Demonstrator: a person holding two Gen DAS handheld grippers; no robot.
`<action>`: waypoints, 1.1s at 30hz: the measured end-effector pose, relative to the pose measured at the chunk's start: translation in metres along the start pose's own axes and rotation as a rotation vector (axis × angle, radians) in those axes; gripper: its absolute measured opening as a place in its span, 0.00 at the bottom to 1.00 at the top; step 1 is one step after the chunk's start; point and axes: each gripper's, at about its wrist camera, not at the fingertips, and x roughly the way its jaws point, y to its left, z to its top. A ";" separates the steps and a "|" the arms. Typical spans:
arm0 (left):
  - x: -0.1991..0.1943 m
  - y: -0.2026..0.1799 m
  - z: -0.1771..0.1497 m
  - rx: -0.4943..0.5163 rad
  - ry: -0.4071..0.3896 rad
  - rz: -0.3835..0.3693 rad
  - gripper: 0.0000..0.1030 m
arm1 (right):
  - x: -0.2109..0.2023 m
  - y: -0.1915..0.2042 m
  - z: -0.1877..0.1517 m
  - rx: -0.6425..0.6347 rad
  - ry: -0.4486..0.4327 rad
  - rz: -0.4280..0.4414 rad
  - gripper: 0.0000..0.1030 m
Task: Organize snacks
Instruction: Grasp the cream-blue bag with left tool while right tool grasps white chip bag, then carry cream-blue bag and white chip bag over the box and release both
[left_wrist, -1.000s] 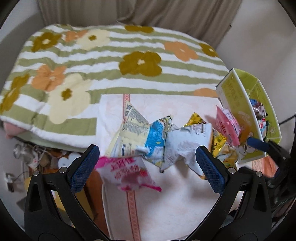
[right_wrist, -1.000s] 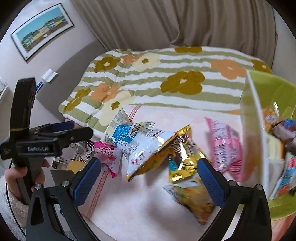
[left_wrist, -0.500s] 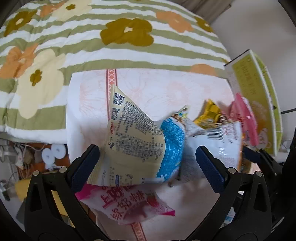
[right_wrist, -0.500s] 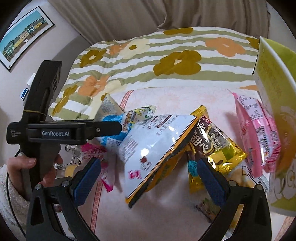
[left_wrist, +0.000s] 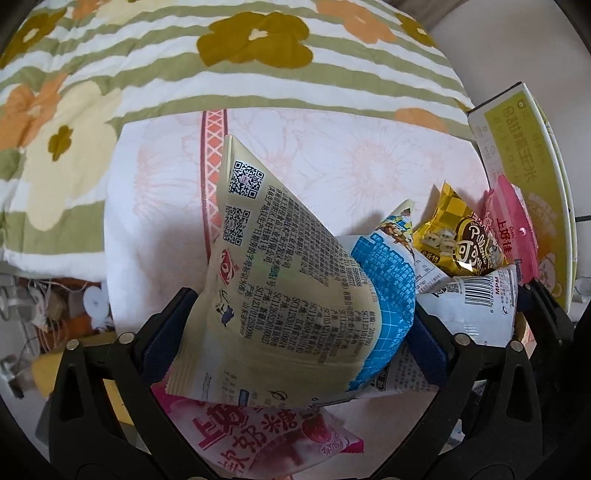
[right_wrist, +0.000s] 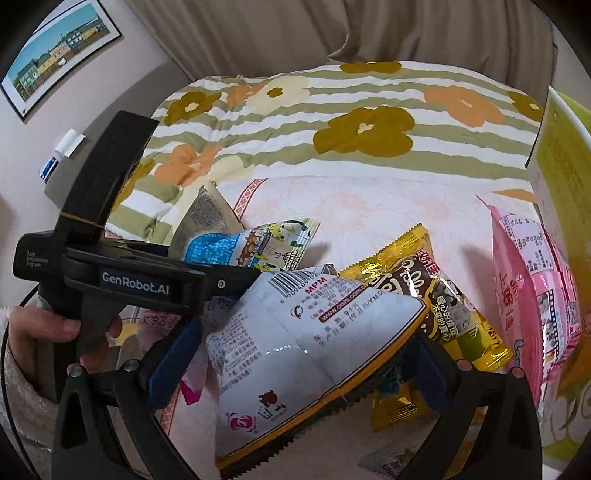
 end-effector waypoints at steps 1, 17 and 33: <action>-0.001 0.000 0.000 0.001 -0.005 -0.008 0.88 | 0.000 0.000 0.000 -0.004 0.005 -0.003 1.00; -0.023 -0.001 -0.008 -0.052 -0.073 -0.037 0.73 | -0.004 0.011 -0.009 -0.102 -0.005 0.014 0.79; -0.111 -0.019 -0.021 -0.024 -0.260 0.014 0.73 | -0.063 0.028 -0.004 -0.106 -0.125 0.029 0.69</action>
